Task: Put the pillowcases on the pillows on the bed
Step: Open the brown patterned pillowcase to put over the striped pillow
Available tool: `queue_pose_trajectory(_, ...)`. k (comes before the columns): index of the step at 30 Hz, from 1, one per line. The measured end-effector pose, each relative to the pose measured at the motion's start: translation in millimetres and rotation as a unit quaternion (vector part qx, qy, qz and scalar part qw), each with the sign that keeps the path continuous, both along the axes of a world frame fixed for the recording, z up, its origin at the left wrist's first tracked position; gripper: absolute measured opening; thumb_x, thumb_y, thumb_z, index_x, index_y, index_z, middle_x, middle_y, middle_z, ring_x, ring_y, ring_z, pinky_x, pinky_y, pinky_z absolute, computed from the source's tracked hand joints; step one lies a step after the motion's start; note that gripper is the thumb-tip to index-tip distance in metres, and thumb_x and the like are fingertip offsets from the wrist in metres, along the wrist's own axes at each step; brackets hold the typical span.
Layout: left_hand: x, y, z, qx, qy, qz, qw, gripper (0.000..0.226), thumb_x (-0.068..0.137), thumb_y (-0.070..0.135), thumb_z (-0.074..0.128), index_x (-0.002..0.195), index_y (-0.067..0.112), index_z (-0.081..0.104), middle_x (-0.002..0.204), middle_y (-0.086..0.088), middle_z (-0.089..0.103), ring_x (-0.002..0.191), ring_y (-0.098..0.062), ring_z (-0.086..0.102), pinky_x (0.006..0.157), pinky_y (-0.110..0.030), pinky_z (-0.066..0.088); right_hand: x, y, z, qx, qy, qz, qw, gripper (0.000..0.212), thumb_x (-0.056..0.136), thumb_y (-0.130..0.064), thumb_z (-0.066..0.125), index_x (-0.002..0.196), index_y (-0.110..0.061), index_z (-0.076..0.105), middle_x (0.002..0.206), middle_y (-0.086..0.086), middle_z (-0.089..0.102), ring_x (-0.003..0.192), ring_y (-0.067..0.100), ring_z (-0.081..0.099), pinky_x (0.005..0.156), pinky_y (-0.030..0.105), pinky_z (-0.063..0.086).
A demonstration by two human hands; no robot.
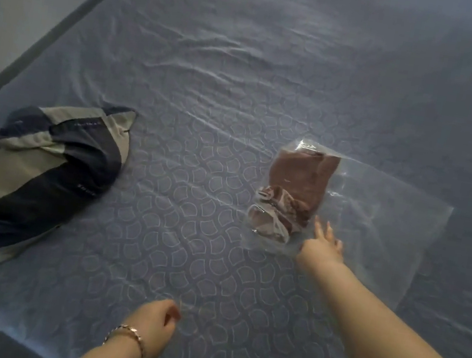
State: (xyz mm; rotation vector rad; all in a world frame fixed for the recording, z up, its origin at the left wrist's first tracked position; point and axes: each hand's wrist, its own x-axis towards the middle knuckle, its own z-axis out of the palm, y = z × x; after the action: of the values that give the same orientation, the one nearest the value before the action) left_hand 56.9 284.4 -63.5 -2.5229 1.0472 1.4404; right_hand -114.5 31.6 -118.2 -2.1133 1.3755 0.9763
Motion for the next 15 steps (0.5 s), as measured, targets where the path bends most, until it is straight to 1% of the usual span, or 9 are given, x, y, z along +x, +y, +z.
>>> queue_pose_trajectory(2,11,-9,-8,-0.011,0.005,-0.01,1.0,0.03,0.091,0.016,0.047,0.072,0.038,0.039,0.104,0.002,0.066,0.102,-0.013,0.06,0.083,-0.016,0.04,-4,-3,-13,-0.002,-0.009,-0.014,1.0,0.053,0.096,-0.017,0.039,0.147,-0.019,0.025,0.158,-0.001,-0.003,0.144,0.025,-0.009,0.114,0.049,0.005)
queue_pose_trajectory(3,18,-16,-13,-0.022,0.006,-0.011,1.0,0.032,0.091,0.015,0.048,0.07,0.038,0.039,0.105,0.0,0.067,0.101,-0.015,0.06,0.081,-0.017,0.039,-4,-2,-17,-0.016,-0.024,-0.035,0.999,0.053,0.096,-0.016,0.04,0.147,-0.015,0.025,0.157,-0.001,0.009,0.145,0.023,0.001,0.114,0.048,0.009)
queue_pose_trajectory(5,30,-32,-19,-0.045,0.008,0.02,0.999,0.035,0.089,0.012,0.051,0.068,0.037,0.042,0.095,-0.001,0.066,0.092,-0.016,0.06,0.075,-0.018,0.039,-4,5,-12,-0.093,-0.127,-0.112,0.981,0.042,0.093,-0.014,0.049,0.134,-0.008,0.046,0.144,0.005,0.038,0.135,0.021,0.032,0.109,0.037,0.024)
queue_pose_trajectory(6,34,-41,-21,-0.056,0.013,0.063,0.996,0.031,0.088,0.009,0.052,0.07,0.034,0.048,0.09,-0.003,0.065,0.087,-0.017,0.059,0.074,-0.019,0.041,-1,10,-4,-0.145,-0.206,-0.153,0.956,0.033,0.089,-0.01,0.054,0.121,-0.006,0.059,0.132,0.008,0.052,0.123,0.023,0.047,0.101,0.031,0.032)
queue_pose_trajectory(7,40,-49,-23,-0.076,0.03,0.107,0.991,0.026,0.087,0.007,0.054,0.074,0.029,0.055,0.087,-0.006,0.064,0.085,-0.02,0.06,0.077,-0.023,0.044,3,18,10,-0.193,-0.275,-0.201,0.92,0.025,0.085,-0.003,0.057,0.108,-0.005,0.067,0.118,0.01,0.061,0.107,0.026,0.057,0.091,0.027,0.036)
queue_pose_trajectory(8,45,-57,-21,-0.099,0.049,0.144,0.983,0.019,0.085,0.004,0.055,0.079,0.021,0.06,0.085,-0.01,0.065,0.086,-0.024,0.062,0.08,-0.028,0.047,8,26,28,-0.231,-0.335,-0.242,0.881,0.023,0.081,0.005,0.057,0.096,-0.004,0.072,0.105,0.011,0.067,0.092,0.025,0.06,0.082,0.021,0.038)
queue_pose_trajectory(10,54,-72,-9,-0.129,0.097,0.222,0.962,0.012,0.086,0.001,0.055,0.091,0.008,0.063,0.083,-0.014,0.063,0.085,-0.028,0.061,0.076,-0.034,0.048,19,45,62,-0.262,-0.405,-0.274,0.832,0.029,0.078,0.015,0.052,0.082,-0.004,0.074,0.088,0.007,0.069,0.074,0.012,0.056,0.074,0.01,0.038)
queue_pose_trajectory(13,67,-88,28,-0.145,0.161,0.279,0.935,0.015,0.09,0.008,0.053,0.102,0.002,0.06,0.072,-0.005,0.055,0.068,-0.02,0.052,0.06,-0.027,0.041,37,72,115,-0.268,-0.464,-0.294,0.791,0.034,0.076,0.018,0.05,0.072,-0.007,0.073,0.075,-0.002,0.063,0.066,-0.002,0.052,0.066,0.0,0.038)
queue_pose_trajectory(15,81,-90,60,-0.121,0.178,0.287,0.933,0.026,0.091,0.02,0.054,0.109,0.001,0.058,0.069,-0.003,0.05,0.062,-0.015,0.047,0.057,-0.026,0.037,49,92,150,-0.247,-0.489,-0.305,0.779,0.035,0.074,0.018,0.053,0.068,-0.011,0.071,0.07,-0.004,0.061,0.062,0.002,0.055,0.062,0.002,0.04)
